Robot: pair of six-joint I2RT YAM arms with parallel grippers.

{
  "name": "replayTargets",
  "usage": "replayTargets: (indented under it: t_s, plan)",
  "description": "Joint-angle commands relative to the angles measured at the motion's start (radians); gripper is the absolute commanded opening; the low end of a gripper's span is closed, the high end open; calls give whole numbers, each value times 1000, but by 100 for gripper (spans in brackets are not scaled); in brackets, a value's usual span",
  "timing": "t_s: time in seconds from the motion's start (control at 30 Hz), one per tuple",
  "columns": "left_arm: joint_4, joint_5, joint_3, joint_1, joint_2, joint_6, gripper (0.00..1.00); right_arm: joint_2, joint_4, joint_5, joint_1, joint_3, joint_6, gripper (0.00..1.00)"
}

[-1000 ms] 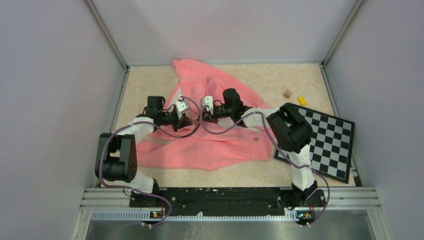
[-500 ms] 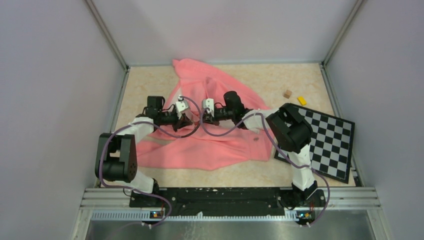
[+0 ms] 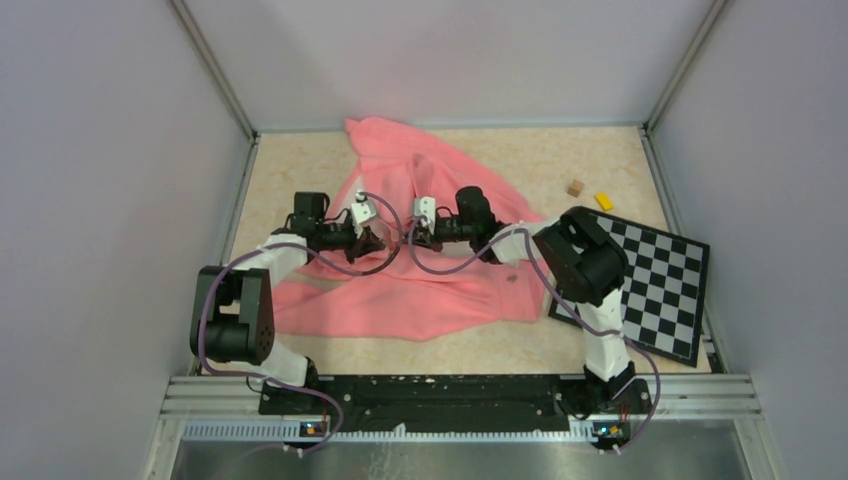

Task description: Zip up the jacket

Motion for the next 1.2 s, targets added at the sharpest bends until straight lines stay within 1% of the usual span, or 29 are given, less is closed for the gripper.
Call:
replayTargets:
  t_s: [0.0, 0.13, 0.3, 0.67, 1.0, 1.17]
  plan:
    - [5, 37, 16, 4, -8, 0, 0, -42, 5, -16, 23, 40, -32, 0]
    - [3, 42, 18, 4, -4, -1, 0, -32, -17, -16, 30, 66, -33, 0]
    - [3, 48, 18, 4, -4, -1, 0, -30, 3, -11, 32, 67, -22, 0]
    - [0, 44, 16, 4, -9, 0, 0, -15, -71, -6, 45, 99, -62, 0]
    - [-3, 50, 23, 2, -1, 1, 0, -22, -39, -6, 48, 90, -47, 0]
    - [-5, 47, 21, 2, -1, 3, 0, -32, 52, -1, 32, 52, 16, 0]
